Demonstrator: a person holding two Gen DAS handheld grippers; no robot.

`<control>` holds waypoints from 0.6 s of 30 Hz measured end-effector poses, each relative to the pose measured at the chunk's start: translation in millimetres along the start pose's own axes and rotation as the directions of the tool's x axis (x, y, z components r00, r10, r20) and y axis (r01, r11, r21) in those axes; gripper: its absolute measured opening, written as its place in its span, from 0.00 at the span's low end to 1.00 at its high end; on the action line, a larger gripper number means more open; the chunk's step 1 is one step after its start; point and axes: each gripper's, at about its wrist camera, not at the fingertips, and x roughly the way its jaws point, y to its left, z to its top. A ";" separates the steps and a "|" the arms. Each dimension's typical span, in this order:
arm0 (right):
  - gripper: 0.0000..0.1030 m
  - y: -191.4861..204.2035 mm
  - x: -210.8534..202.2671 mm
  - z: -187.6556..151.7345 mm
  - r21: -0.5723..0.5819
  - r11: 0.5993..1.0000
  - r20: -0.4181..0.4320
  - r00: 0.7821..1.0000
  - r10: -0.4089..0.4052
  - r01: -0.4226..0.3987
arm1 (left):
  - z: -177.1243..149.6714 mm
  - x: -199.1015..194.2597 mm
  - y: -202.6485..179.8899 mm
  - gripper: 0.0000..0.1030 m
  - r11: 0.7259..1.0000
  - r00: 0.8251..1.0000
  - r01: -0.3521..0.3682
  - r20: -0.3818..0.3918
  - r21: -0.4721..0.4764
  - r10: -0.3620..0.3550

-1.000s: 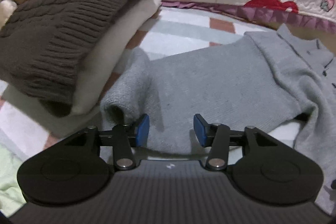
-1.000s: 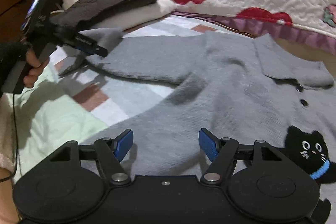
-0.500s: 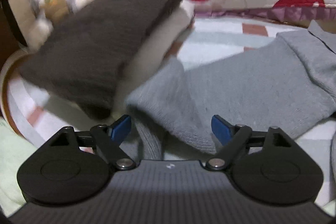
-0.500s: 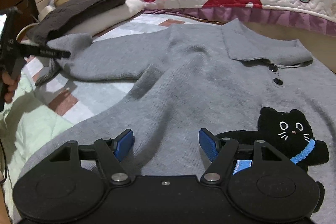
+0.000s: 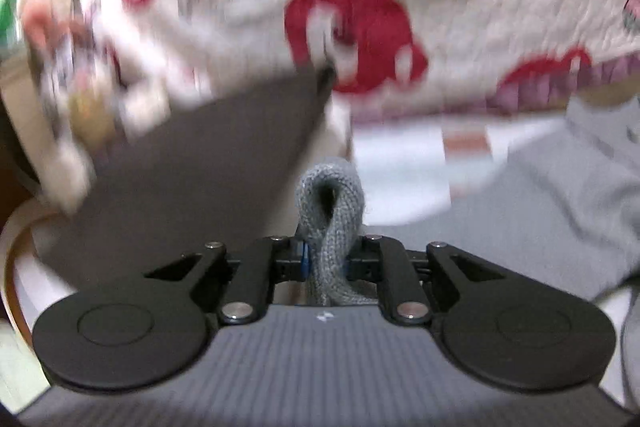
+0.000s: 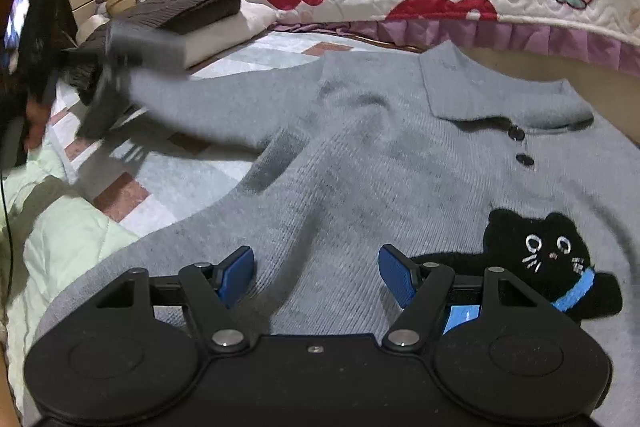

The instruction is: Fold clothes

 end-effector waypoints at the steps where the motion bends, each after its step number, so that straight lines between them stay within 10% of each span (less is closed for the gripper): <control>1: 0.72 -0.2 -1.3 2.4 0.000 1.000 -0.001 1.000 0.014 -0.014 | 14.7 -1.5 3.9 0.13 1.000 0.999 -0.011 0.037 0.019 0.010; 8: 0.72 -1.9 -2.8 16.3 0.098 0.967 -0.035 0.970 0.241 -0.237 | 92.9 32.9 49.5 0.13 0.998 0.992 -0.056 0.113 0.010 0.055; 13: 0.72 24.0 21.7 6.2 0.177 0.922 -0.093 0.927 0.364 -0.345 | 77.9 57.6 40.2 0.13 0.995 0.996 -0.069 0.065 0.065 0.065; 18: 0.78 61.3 39.4 -3.7 0.082 0.951 -0.167 0.937 0.307 -0.297 | 60.9 60.6 38.8 0.13 0.997 0.997 -0.067 0.033 0.044 0.066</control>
